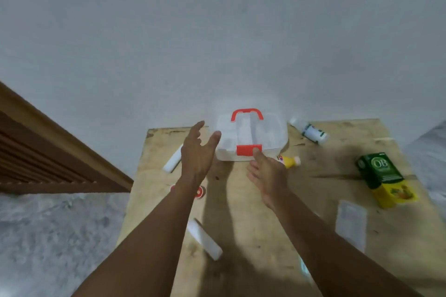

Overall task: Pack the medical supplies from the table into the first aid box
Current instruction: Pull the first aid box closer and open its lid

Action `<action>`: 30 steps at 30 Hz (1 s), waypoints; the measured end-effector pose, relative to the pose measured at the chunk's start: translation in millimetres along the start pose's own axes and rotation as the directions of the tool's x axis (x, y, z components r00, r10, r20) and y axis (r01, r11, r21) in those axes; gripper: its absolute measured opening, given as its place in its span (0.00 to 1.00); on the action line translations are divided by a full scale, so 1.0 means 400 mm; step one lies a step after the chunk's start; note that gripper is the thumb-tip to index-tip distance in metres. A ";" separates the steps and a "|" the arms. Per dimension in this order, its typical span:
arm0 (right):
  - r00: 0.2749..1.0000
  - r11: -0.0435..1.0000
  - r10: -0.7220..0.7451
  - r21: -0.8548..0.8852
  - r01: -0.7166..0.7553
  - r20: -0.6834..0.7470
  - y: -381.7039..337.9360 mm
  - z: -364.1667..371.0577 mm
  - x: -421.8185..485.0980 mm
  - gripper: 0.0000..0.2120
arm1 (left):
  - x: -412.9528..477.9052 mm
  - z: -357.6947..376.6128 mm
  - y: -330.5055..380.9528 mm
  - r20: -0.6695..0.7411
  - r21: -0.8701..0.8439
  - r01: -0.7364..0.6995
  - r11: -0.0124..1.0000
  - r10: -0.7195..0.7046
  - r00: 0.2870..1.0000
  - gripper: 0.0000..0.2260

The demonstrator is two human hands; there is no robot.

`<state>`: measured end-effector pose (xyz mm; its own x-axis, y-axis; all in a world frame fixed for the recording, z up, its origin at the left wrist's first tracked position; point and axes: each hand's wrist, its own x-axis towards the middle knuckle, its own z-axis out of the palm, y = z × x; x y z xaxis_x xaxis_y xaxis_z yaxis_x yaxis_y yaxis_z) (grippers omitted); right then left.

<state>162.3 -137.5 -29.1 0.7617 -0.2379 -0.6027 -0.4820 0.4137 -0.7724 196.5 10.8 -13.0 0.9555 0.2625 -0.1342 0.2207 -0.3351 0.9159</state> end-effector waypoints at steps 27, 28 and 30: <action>0.702 0.252 -0.712 -0.930 0.269 0.010 -0.073 -0.046 0.085 0.27 | 0.119 0.017 -0.054 0.211 -0.177 0.052 0.983 -0.014 0.977 0.34; 0.698 0.217 -0.715 -0.934 0.282 0.044 -0.081 -0.056 0.093 0.35 | 0.117 0.018 -0.051 0.206 -0.185 0.048 0.982 -0.009 0.979 0.33; 0.759 0.255 -0.642 -0.902 0.349 0.112 -0.100 -0.078 0.109 0.45 | 0.117 0.018 -0.045 0.211 -0.203 0.046 0.978 -0.002 0.978 0.33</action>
<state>201.3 -191.8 -30.9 0.9359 -0.3471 0.0607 -0.2473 -0.7698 -0.5884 238.6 22.7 -38.6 0.9748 0.0668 -0.2128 0.2200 -0.1317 0.9666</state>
